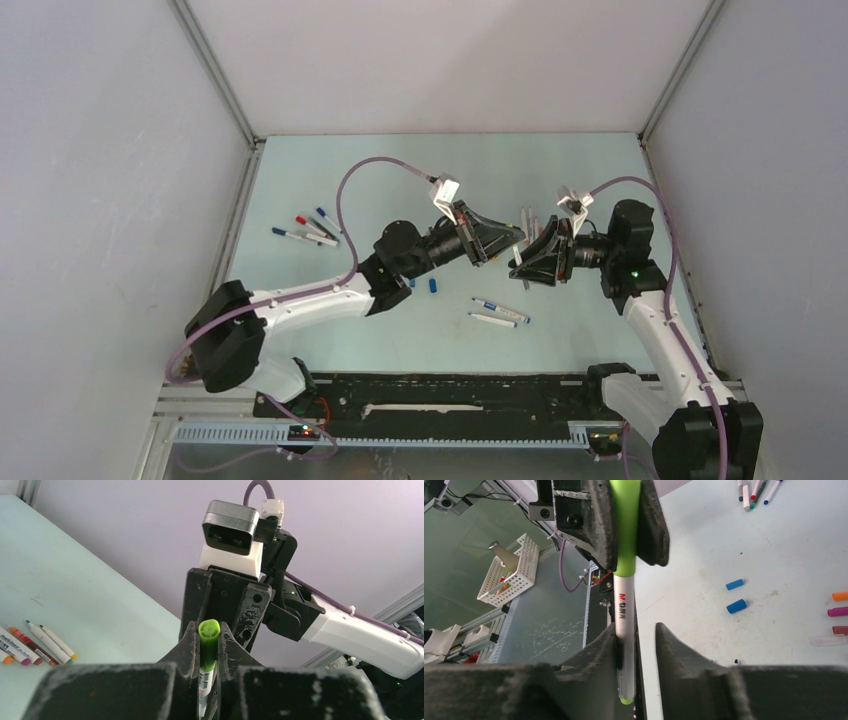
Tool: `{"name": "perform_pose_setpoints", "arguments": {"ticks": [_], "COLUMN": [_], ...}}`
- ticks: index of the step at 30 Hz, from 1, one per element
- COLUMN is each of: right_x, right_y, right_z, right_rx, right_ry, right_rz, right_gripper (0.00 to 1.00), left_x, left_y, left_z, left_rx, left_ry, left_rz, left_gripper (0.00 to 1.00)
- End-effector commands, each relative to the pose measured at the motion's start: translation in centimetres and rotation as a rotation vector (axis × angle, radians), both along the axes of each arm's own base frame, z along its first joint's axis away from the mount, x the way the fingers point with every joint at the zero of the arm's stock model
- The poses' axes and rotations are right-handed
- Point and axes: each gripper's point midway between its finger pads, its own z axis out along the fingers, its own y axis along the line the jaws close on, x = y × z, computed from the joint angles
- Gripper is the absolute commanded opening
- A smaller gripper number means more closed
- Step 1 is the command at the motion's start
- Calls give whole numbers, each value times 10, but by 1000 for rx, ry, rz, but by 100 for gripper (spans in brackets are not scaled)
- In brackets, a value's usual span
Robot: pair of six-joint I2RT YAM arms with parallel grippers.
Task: Open the pen caps
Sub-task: Open the pen cap from the pen, then place the pen cap at the center of the board.
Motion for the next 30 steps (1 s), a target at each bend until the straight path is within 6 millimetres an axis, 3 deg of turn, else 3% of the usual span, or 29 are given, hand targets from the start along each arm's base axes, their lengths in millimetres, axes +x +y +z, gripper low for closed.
{"name": "perform_pose_setpoints", "arguments": {"ticks": [1, 2, 3, 6, 10, 13, 16, 18, 21, 24, 26, 30], "right_x": [3, 4, 4, 3, -2, -11, -12, -2, 23, 61, 77, 77], "right_y": [1, 1, 1, 2, 11, 24, 30, 29, 10, -28, -54, -73], "right_z": [4, 5, 6, 5, -5, -12, -21, -25, -42, -59, -67, -84], "right_rx": [3, 4, 5, 6, 6, -4, -18, -36, -182, -401, -497, -592], "right_ry": [-30, -24, -27, -13, 35, 56, 62, 30, -110, -266, -279, -258], "right_rz": [-8, -12, -13, -3, 51, 108, 119, 71, -105, -335, -434, -425], "right_gripper": [23, 3, 0, 0, 0, 0, 0, 0, 0, 0, 0, 0], "left_x": [-6, -5, -4, 13, 81, 115, 121, 115, 106, 100, 89, 70], "left_y": [-3, -3, -2, 13, 98, 155, 185, 190, 188, 189, 195, 195], "left_z": [39, 39, 41, 59, 129, 184, 224, 232, 198, 131, 84, -4], "left_rx": [-79, -76, -75, -68, -168, -266, -347, -349, -254, -113, -23, 130], "left_ry": [-74, -79, -88, -163, -249, -297, -330, -348, -288, -137, -28, 189], "left_rz": [-24, -23, -16, 92, 463, 644, 687, 672, 634, 611, 602, 564], "left_gripper": [0, 0, 0, 0, 0, 0, 0, 0, 0, 0, 0, 0]}}
